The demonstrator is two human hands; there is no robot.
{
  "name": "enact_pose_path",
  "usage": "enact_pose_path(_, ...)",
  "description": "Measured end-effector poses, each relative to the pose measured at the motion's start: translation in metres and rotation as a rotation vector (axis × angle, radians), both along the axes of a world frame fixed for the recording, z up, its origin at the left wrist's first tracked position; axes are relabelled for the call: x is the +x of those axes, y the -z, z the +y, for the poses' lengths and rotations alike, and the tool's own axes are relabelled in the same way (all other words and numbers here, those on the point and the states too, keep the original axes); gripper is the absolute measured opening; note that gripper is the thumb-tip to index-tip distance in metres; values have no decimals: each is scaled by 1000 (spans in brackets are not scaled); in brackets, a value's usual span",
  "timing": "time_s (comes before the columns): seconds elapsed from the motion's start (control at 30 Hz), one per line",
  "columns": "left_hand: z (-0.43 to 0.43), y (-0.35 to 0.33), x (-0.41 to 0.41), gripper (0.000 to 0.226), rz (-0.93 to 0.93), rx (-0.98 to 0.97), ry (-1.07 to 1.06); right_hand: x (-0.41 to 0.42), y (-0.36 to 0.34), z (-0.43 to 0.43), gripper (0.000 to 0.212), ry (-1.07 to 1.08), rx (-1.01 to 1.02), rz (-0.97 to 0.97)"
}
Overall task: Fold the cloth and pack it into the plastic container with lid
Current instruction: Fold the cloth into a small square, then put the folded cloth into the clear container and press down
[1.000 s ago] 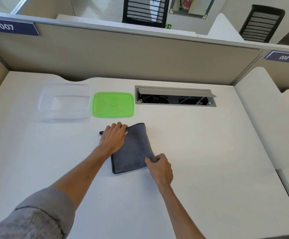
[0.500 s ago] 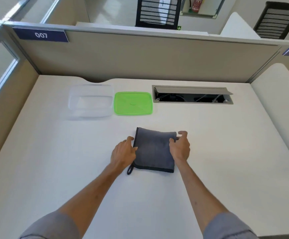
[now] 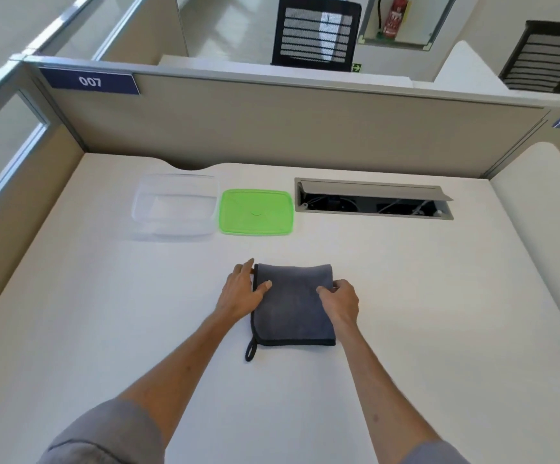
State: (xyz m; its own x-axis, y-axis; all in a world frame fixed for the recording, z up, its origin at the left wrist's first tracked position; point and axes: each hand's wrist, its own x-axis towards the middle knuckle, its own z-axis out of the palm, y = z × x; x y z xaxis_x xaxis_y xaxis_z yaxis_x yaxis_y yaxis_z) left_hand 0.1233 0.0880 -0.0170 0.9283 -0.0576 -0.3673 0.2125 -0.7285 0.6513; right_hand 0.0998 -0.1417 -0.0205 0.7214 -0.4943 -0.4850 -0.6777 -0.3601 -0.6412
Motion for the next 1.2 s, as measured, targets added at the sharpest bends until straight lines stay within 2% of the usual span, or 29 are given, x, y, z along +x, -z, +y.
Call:
enact_pose_path(0.2,-2,3,14,61,58,-63,-96,12,0,-11,17,16,205,57)
enact_pose_path(0.33,-2,3,10,50,127,-303,-206,14,-1,-21,26,-23,245,35)
enact_pose_path(0.47,9,5,2,50,253,-503,-246,14,1,-22,24,-47,241,5)
enact_pose_path(0.57,17,5,-2,46,259,-601,-268,11,1,-16,23,-44,234,-17)
enact_pose_path(0.7,35,-2,3,29,161,-646,-299,15,-7,0,21,-32,285,-97)
enact_pose_path(0.93,97,-34,23,23,129,-693,-328,46,-40,59,19,-138,396,-252)
enact_pose_path(1.1,155,-66,48,26,36,-692,-354,90,-64,116,19,-182,472,-326)
enact_pose_path(1.2,188,-85,77,39,-16,-627,-330,119,-76,150,21,-189,484,-370)
